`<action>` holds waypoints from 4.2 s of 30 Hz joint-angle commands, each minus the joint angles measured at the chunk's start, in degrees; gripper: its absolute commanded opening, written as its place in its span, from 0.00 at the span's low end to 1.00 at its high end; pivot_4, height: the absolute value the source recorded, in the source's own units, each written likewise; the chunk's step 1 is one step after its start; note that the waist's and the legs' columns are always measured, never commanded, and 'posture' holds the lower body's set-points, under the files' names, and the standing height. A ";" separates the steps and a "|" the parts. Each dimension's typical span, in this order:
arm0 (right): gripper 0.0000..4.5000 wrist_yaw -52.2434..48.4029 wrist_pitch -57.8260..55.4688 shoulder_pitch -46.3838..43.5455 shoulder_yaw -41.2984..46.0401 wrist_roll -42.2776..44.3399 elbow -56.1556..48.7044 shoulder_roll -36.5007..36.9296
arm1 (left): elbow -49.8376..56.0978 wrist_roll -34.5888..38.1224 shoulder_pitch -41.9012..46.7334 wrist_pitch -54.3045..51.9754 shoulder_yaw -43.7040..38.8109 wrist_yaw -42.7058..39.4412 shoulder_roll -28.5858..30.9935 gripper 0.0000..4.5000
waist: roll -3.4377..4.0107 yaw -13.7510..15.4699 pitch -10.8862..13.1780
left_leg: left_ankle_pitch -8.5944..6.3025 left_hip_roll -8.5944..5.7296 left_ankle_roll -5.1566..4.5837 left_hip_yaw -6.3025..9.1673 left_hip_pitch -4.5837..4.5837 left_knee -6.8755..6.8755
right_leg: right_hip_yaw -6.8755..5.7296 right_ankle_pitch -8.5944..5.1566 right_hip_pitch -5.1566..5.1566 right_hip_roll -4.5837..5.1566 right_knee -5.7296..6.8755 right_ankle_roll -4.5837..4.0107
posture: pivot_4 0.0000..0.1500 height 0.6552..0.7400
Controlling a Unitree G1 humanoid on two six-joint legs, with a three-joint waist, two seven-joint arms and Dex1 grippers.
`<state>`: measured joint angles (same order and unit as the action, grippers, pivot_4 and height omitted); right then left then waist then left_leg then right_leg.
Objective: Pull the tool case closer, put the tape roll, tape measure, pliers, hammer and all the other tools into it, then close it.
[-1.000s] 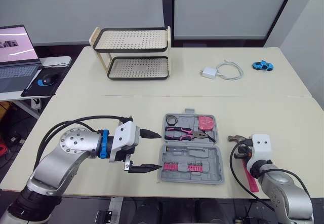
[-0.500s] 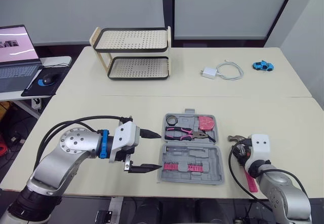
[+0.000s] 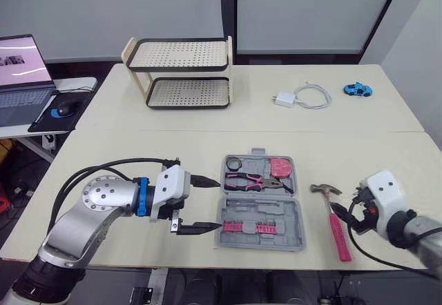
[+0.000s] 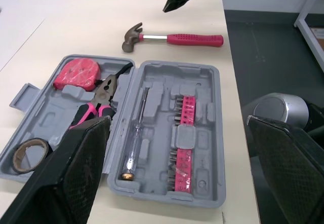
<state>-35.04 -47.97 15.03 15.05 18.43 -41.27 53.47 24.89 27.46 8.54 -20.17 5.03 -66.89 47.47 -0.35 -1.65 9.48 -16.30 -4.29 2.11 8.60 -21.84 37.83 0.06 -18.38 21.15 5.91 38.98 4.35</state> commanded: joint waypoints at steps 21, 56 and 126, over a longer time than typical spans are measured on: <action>0.99 -48.63 80.91 -48.78 -45.82 -41.43 44.48 9.58 | 3.73 1.17 -0.23 1.24 0.80 -0.69 -1.67 1.00 | -0.18 -0.19 0.16 | 0.04 0.35 0.11 -0.70 0.04 0.06 | 0.41 0.02 0.16 -0.03 -0.03 0.01 | 1.00 1.00; 0.02 -46.39 99.69 -58.45 -51.77 -46.94 62.48 7.58 | 4.67 -1.17 -2.87 1.88 1.38 3.75 -2.65 1.00 | -0.19 -0.08 0.14 | 0.05 0.58 0.14 -0.88 0.09 0.06 | 0.73 0.13 0.29 -0.29 0.00 -0.05 | 1.00 1.00; 0.68 5.95 -2.60 -7.90 -2.02 -2.64 15.74 -19.56 | 0.28 -1.37 4.16 3.41 3.96 -0.06 -6.46 1.00 | -0.26 -0.08 0.07 | -0.14 0.87 -0.18 -0.88 0.13 0.06 | 0.83 0.25 0.26 -0.62 -0.01 -0.07 | 1.00 1.00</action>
<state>-30.28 -52.63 7.54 12.28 16.43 -24.73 34.34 24.65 25.71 12.01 -17.11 9.17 -66.92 41.26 -0.61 -1.73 9.55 -16.44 -3.42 1.92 7.71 -21.71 37.89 0.90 -18.13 21.41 5.28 38.97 4.28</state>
